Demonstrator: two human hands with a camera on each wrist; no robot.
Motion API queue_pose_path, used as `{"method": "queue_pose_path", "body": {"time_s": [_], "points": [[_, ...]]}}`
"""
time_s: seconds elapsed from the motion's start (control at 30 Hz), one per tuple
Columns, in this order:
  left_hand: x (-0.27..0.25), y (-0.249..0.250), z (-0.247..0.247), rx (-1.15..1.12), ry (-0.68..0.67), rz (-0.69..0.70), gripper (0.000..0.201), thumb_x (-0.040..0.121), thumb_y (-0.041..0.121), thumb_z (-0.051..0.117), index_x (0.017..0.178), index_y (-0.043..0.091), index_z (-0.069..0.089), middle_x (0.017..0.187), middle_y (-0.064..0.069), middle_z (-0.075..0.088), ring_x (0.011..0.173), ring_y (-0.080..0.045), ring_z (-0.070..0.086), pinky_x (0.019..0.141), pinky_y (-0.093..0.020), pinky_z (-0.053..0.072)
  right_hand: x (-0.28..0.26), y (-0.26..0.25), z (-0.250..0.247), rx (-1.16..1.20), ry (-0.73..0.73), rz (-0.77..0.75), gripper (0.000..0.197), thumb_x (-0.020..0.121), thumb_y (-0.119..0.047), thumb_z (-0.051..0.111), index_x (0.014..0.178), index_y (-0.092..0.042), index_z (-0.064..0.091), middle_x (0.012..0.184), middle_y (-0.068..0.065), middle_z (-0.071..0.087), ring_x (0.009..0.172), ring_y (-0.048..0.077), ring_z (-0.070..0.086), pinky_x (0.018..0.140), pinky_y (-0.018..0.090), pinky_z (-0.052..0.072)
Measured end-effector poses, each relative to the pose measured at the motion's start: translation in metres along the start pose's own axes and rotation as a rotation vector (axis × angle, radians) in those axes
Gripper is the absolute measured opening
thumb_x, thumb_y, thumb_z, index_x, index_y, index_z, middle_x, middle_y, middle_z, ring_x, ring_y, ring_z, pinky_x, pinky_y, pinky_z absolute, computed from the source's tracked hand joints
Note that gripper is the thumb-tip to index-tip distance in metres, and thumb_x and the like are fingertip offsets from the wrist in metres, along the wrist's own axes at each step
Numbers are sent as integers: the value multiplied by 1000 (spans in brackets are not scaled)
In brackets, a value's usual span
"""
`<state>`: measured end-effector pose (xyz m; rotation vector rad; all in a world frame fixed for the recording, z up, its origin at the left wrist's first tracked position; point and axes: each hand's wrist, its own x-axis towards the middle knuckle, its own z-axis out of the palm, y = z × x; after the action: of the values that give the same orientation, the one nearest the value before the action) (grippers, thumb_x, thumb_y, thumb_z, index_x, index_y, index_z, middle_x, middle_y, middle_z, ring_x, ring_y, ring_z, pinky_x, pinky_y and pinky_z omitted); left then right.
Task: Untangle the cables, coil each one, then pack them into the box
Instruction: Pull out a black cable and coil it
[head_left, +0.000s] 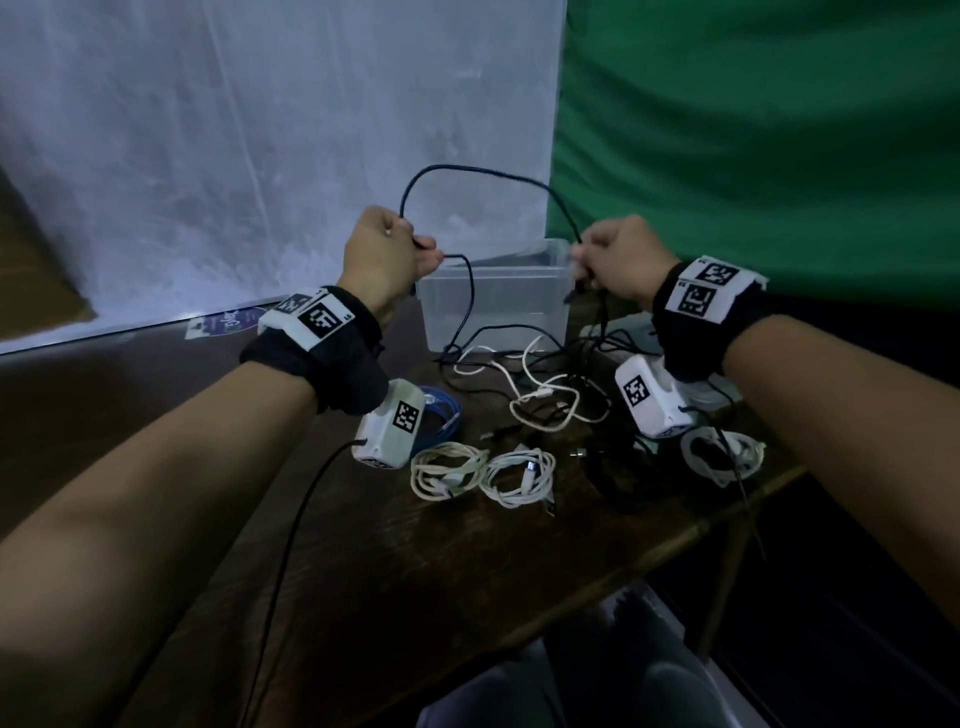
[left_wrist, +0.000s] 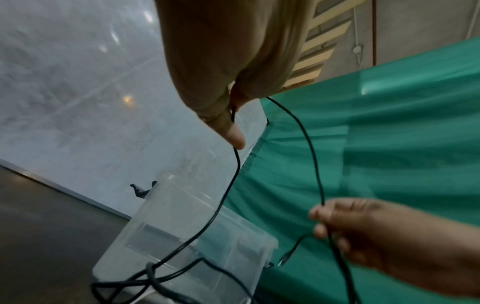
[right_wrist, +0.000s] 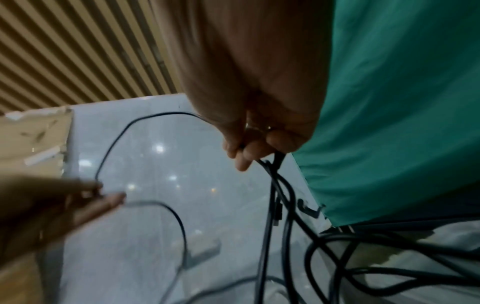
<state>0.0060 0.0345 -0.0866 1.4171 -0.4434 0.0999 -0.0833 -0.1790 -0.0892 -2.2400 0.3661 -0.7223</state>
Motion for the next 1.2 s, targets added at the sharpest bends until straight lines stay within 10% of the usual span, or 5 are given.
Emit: {"method": "queue_pose_path", "body": {"time_s": [0.2, 0.4, 0.6, 0.73, 1.2], "points": [[-10, -6, 2, 426, -104, -141, 7, 95, 11, 50, 93, 7, 55, 95, -21, 57, 72, -26, 56, 65, -36, 53, 5, -24, -23, 175, 128, -86, 21, 89, -14, 63, 68, -19, 61, 62, -2, 60, 38, -2, 44, 43, 13, 39], [-25, 18, 14, 725, -408, 245, 75, 85, 24, 68, 146, 19, 25, 151, -4, 31, 137, -17, 31, 101, -20, 29, -1, -20, -25, -32, 165, -165, 7, 83, -18, 70, 79, -12, 71, 61, -9, 58, 52, -2, 47, 46, 3, 35], [-36, 20, 45, 477, -508, 201, 15, 96, 26, 51, 102, 15, 60, 79, 0, 66, 80, -12, 65, 74, -22, 45, -10, -21, -12, -5, 60, -256, 8, 80, -18, 74, 84, -11, 73, 63, -9, 61, 46, -9, 49, 52, 6, 39], [-31, 14, 49, 220, -480, 102, 28, 101, 11, 39, 79, 12, 56, 50, 6, 57, 53, -7, 61, 56, -16, 41, -13, -15, -13, -101, -19, -246, 7, 79, -17, 75, 82, -12, 73, 66, -2, 61, 53, 0, 48, 53, 12, 39], [-21, 27, 43, -315, -205, 43, 28, 104, 25, 27, 89, 19, 50, 95, 2, 68, 82, -8, 69, 78, -24, 49, -17, 12, -7, -295, -237, -34, 5, 83, -18, 71, 83, -13, 71, 71, -9, 62, 76, 10, 58, 76, 23, 44]]}}
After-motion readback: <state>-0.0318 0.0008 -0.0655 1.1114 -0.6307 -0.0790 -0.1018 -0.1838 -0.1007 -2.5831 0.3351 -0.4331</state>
